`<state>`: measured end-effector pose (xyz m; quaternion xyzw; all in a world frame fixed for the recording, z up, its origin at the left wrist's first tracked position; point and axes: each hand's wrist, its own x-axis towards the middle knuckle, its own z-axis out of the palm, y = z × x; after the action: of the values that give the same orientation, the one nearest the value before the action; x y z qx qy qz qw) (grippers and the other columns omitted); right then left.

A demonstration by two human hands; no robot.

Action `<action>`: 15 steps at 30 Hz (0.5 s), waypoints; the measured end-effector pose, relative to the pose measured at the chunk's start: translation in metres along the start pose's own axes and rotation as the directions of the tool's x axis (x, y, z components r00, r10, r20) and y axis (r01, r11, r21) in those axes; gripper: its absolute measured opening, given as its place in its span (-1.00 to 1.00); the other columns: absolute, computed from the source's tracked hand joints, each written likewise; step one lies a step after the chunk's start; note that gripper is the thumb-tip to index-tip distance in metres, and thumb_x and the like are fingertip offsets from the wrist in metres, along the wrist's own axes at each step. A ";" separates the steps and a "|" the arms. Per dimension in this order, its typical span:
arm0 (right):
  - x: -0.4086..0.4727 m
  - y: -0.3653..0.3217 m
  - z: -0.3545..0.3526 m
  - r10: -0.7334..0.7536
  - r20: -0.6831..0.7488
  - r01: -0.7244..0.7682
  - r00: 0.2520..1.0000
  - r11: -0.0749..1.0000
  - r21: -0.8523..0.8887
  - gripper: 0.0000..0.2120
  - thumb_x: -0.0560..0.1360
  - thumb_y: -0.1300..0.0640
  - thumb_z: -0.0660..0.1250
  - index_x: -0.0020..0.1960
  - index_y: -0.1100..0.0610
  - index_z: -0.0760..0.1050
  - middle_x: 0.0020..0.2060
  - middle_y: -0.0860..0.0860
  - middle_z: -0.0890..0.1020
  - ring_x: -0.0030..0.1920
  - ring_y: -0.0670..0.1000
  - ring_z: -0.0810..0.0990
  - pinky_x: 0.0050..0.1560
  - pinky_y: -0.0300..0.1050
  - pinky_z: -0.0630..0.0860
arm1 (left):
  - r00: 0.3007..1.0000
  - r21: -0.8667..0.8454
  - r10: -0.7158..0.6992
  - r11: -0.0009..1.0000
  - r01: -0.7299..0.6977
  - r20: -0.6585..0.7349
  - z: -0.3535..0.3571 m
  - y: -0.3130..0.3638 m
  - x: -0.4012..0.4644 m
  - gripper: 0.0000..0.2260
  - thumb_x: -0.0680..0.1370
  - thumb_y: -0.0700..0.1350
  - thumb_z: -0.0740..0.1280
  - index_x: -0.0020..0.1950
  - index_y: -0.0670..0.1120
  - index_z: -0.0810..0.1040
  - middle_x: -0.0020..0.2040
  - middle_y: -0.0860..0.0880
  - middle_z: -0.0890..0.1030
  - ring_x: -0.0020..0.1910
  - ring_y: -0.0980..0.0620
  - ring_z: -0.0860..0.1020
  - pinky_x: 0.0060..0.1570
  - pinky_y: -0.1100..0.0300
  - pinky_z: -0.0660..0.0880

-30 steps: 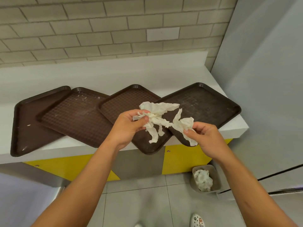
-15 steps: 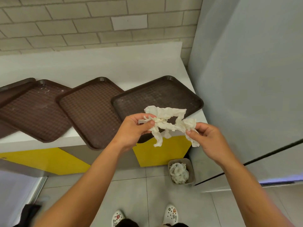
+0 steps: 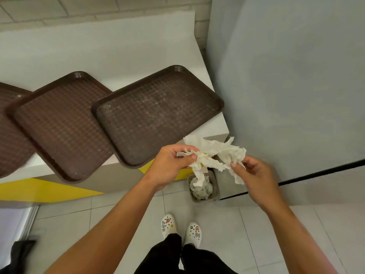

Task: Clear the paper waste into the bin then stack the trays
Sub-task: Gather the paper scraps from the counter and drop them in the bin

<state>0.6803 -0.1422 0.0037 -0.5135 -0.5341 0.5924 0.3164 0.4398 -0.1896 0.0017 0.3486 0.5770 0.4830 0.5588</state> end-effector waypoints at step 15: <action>0.034 0.125 -0.002 0.169 -0.070 -0.175 0.983 0.980 -0.091 -0.86 0.58 0.22 0.38 0.08 0.06 0.67 -0.08 -0.08 0.74 -0.05 -0.13 0.69 -0.07 -0.33 0.56 | 0.991 0.219 -0.126 0.969 0.113 0.047 0.021 -0.184 0.081 -0.76 0.49 -0.32 0.47 -0.08 0.04 0.72 -0.06 0.07 0.72 -0.05 0.11 0.66 0.01 0.11 0.61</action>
<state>0.6949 -0.1391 -0.1252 -0.5906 -0.5059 0.5746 0.2551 0.4750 -0.1630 -0.1956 0.3864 0.6288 0.3720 0.5630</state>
